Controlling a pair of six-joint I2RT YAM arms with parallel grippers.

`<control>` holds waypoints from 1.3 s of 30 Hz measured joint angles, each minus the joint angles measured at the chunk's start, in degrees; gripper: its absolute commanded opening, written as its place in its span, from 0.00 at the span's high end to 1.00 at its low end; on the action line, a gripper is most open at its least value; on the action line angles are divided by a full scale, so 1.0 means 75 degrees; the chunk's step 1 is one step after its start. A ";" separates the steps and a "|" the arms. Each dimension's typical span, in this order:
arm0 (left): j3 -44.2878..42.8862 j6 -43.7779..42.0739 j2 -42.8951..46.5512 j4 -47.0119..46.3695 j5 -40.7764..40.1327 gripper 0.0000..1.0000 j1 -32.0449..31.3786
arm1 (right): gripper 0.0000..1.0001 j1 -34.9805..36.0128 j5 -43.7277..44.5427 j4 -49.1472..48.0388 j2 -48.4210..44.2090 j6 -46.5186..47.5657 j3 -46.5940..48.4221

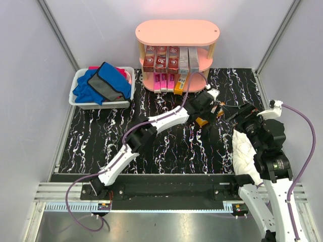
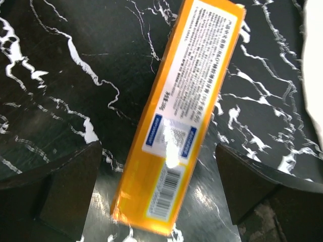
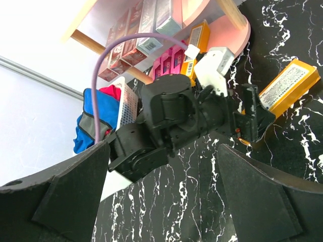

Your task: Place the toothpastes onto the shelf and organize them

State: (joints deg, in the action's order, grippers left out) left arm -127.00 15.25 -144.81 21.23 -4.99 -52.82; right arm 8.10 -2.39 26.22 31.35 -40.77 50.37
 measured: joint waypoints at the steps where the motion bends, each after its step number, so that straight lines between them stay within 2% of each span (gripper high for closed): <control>1: -0.0117 -0.0020 -0.0122 0.0000 -0.0003 0.01 0.0003 | 0.03 0.0000 0.0000 0.0006 0.0023 0.0006 -0.0003; 9: -0.0711 -0.0099 -0.0749 -0.0017 -0.0003 0.04 -0.0006 | 0.03 0.0000 0.0015 0.0020 0.0111 0.0070 0.0000; 10: -0.0787 -0.0131 -0.0825 -0.0026 -0.0012 0.13 -0.0015 | 0.03 0.0000 0.0029 0.0020 0.0122 0.0082 -0.0003; 13: -0.0868 -0.0175 -0.0889 -0.0044 -0.0038 0.29 -0.0029 | 0.03 0.0000 0.0047 0.0020 0.0160 0.0093 -0.0003; 20: -0.0761 -0.0239 -0.0871 -0.0172 -0.0020 0.53 -0.0108 | 0.03 0.0000 0.0052 0.0017 0.0224 0.0117 0.0000; 23: -0.0163 -0.0189 -0.0533 -0.0472 0.0096 0.61 -0.0114 | 0.04 0.0000 0.0052 0.0020 0.0221 0.0119 -0.0003; 33: 0.2734 0.0431 0.1818 -0.1204 0.0880 0.63 -0.0079 | 0.03 0.0000 0.0029 0.0020 0.0085 0.0119 0.0000; 39: 0.4978 0.1507 0.3870 -0.2702 0.1880 0.64 0.0344 | 0.03 0.0000 -0.0140 0.0020 0.0149 0.0119 0.0023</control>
State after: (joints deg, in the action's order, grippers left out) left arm -89.67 26.55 -115.79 0.97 9.10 -50.24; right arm 8.10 -3.44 26.37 32.47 -39.88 50.54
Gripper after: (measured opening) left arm 0.517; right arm 0.971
